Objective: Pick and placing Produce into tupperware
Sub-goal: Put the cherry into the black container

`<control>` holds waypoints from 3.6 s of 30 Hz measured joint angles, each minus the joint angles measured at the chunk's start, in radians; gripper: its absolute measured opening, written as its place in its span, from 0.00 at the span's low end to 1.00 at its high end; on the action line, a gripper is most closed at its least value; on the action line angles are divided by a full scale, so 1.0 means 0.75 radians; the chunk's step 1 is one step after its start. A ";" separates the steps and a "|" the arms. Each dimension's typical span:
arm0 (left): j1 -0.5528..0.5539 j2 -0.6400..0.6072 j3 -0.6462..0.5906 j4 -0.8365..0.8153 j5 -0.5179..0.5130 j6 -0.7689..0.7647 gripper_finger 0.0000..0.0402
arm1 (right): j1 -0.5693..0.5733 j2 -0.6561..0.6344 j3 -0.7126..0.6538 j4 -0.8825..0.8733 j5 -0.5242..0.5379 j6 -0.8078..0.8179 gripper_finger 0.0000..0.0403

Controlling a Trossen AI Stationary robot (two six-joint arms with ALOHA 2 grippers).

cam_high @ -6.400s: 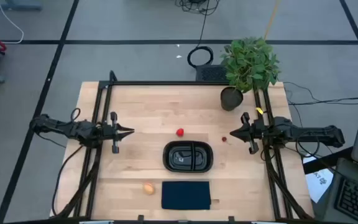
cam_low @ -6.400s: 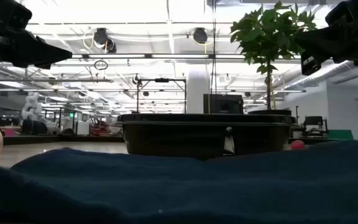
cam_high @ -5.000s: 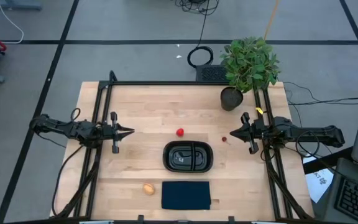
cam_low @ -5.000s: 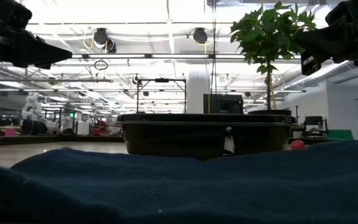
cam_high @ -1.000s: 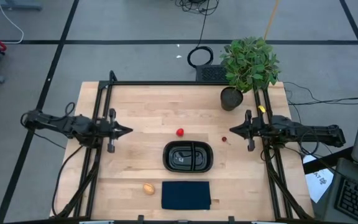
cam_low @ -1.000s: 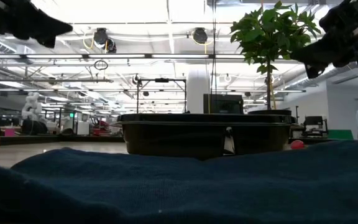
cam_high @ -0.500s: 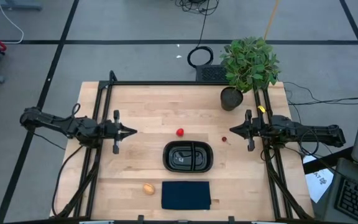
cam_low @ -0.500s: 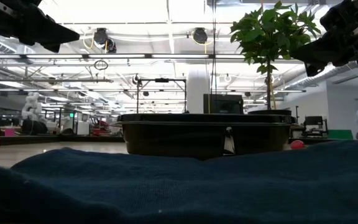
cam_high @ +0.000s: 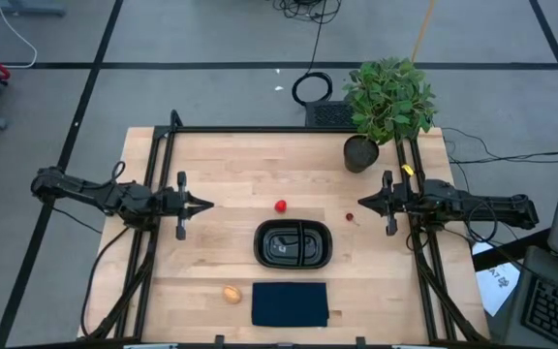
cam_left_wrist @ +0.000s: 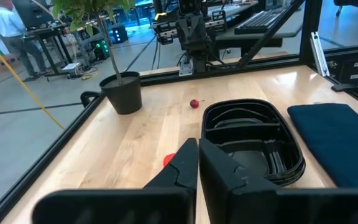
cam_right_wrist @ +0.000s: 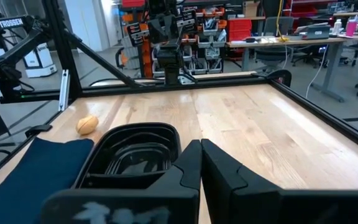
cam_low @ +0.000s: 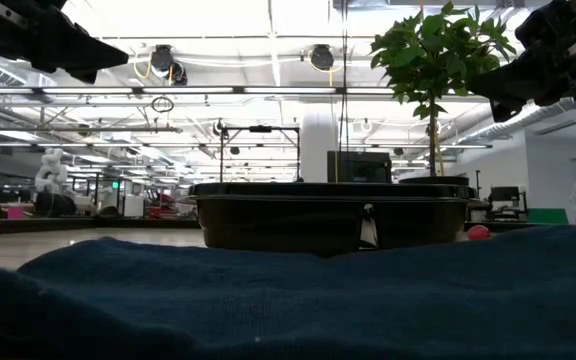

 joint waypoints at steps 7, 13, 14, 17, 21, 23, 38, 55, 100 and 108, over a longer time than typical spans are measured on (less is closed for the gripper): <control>0.000 0.000 0.000 0.001 0.000 0.019 0.06 | 0.000 0.000 0.000 0.000 0.000 0.009 0.00; 0.000 0.000 0.000 0.001 0.000 0.020 0.06 | 0.000 0.002 0.000 0.000 -0.004 0.001 0.00; 0.000 0.000 0.000 0.001 0.000 0.020 0.06 | 0.000 0.003 0.000 -0.001 -0.004 -0.005 0.00; 0.000 0.000 0.000 0.002 0.000 0.021 0.06 | 0.000 0.020 0.001 0.001 -0.005 -0.035 0.00; 0.000 0.000 -0.001 0.002 0.000 0.021 0.06 | 0.001 0.067 0.001 0.043 0.043 -0.050 0.00; 0.000 0.000 -0.001 0.002 0.000 0.021 0.06 | 0.001 0.106 0.013 0.034 0.074 -0.051 0.00; 0.000 0.000 -0.001 0.002 0.000 0.019 0.06 | 0.000 0.619 0.437 -0.469 0.243 0.101 0.00; 0.000 0.000 -0.001 0.001 0.000 0.019 0.06 | 0.000 1.020 0.762 -1.006 0.203 0.436 0.00; 0.000 -0.001 -0.001 0.001 0.000 0.018 0.06 | 0.000 1.392 0.614 -0.684 0.070 0.264 0.72; 0.000 -0.001 -0.001 0.001 0.000 0.018 0.06 | 0.000 1.392 0.512 -0.546 0.073 0.370 0.73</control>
